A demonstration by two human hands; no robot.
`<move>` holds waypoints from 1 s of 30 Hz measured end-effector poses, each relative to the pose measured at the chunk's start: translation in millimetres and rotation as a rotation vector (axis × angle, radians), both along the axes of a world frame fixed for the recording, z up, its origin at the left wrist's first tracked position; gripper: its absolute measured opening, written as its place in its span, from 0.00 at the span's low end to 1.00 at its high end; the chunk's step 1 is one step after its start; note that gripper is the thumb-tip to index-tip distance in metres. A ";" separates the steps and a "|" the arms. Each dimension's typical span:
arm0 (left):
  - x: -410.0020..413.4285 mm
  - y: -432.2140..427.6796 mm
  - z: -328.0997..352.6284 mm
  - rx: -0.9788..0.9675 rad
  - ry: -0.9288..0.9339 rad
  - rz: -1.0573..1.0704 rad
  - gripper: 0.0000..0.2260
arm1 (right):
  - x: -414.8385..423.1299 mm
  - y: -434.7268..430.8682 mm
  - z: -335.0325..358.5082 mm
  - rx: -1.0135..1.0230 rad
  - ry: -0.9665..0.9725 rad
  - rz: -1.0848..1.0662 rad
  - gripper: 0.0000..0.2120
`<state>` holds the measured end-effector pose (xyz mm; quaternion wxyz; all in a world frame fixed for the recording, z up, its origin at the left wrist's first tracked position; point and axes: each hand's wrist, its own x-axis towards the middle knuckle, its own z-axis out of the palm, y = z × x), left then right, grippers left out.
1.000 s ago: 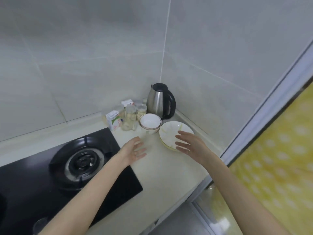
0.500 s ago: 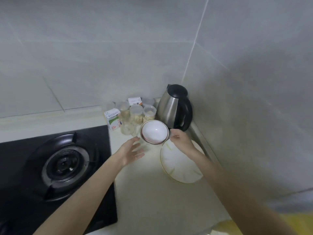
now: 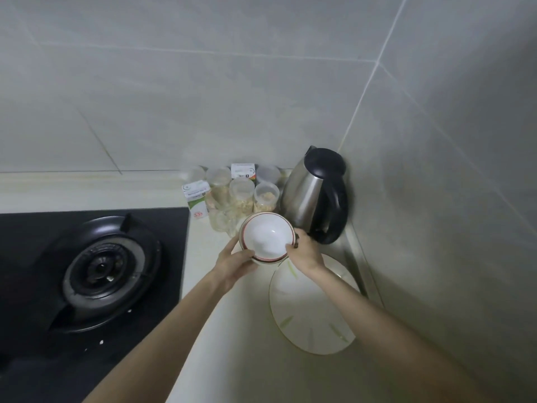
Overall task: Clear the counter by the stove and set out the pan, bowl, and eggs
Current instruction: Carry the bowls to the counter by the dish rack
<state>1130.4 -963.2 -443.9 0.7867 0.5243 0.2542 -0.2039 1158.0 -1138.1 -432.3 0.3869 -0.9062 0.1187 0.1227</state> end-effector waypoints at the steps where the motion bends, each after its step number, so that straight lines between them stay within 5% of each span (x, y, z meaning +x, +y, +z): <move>1: -2.2 1.3 -0.6 0.007 -0.003 0.010 0.30 | 0.3 -0.2 -1.4 0.013 0.001 0.007 0.17; 14: -50.6 16.3 23.9 -0.020 -0.063 0.140 0.28 | -33.2 17.2 29.7 0.125 -0.139 0.051 0.17; 30: -178.7 102.7 87.7 0.176 -0.209 0.512 0.26 | -93.7 113.2 78.5 0.584 -0.088 0.400 0.19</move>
